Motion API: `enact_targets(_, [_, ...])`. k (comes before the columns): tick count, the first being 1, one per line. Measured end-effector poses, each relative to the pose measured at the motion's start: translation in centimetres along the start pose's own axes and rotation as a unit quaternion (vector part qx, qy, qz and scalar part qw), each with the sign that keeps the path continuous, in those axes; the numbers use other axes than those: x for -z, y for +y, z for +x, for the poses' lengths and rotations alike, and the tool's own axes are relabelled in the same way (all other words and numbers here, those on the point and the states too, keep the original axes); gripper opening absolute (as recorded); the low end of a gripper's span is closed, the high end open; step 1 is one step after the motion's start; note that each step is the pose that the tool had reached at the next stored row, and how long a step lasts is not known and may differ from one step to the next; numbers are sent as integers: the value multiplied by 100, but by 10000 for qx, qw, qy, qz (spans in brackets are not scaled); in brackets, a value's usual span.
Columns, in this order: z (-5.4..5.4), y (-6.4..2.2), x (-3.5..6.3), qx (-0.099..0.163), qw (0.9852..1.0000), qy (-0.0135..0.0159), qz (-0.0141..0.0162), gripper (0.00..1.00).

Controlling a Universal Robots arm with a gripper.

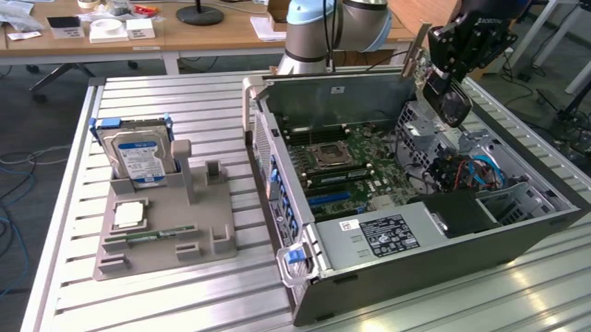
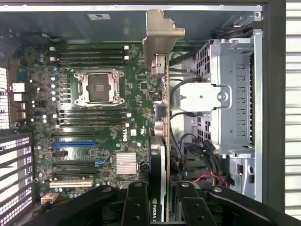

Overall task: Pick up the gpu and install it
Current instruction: 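Pick up the gpu and move the gpu toward the slot, then insert the gpu into the slot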

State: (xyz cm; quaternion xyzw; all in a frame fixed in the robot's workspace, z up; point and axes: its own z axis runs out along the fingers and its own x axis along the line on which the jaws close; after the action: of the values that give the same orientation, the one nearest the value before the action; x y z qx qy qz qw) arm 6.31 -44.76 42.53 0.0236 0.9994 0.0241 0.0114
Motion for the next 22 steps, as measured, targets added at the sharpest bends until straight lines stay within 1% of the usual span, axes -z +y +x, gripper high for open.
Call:
enact_targets(7, [-101, 5, -3, 0, 10000, 0, 0, 27])
enact_targets(22, [-104, 5, -3, 2, 10000, 0, 0, 27])
